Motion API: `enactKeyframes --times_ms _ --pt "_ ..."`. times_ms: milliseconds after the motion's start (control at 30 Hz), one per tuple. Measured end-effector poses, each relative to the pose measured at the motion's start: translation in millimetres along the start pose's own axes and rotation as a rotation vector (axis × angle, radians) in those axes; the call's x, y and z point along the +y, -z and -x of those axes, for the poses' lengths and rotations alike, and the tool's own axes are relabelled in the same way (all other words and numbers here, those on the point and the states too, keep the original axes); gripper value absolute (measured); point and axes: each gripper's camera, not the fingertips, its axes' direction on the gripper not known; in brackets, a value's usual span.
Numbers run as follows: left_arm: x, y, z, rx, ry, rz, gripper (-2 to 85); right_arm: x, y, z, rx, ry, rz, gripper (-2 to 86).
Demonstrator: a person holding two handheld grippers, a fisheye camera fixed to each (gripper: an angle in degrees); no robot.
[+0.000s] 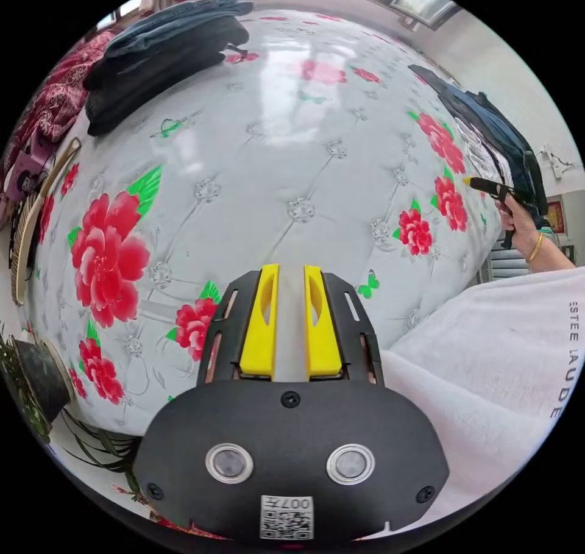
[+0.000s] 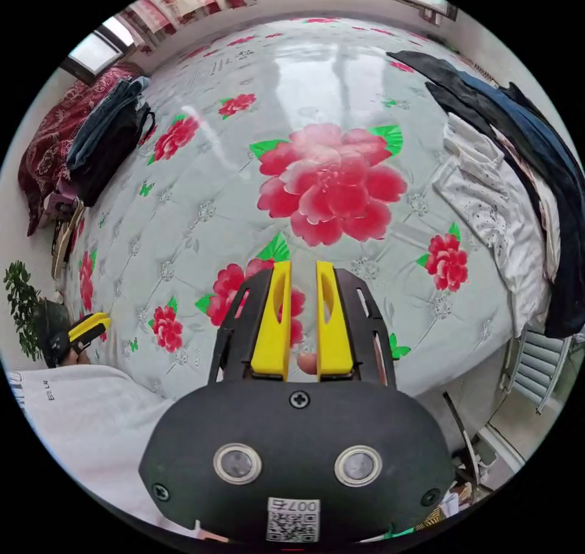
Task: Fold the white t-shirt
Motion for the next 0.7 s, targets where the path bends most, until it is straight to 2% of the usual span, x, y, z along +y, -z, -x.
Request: enactKeyframes --times_ms 33,200,267,333,567,700 --pt "-5 1 -12 -0.014 -0.017 -0.007 6.8 5 -8 -7 -0.015 0.004 0.04 6.2" --pt "-13 2 -48 -0.044 -0.035 -0.009 6.4 23 -1 -22 -0.166 -0.028 -0.097 6.8" --pt "-12 -1 -59 -0.047 -0.036 -0.003 6.2 17 3 -40 -0.297 -0.075 -0.083 7.3" --pt "-11 -7 -75 -0.065 -0.033 0.013 6.1 13 8 -60 -0.338 -0.118 -0.065 7.5" --pt "-11 -22 -107 -0.063 0.022 0.024 5.3 30 85 -210 -0.155 -0.409 -0.298 7.9" --pt "-11 -33 -121 -0.064 0.056 0.048 5.1 38 115 -274 -0.089 -0.488 -0.337 8.6"
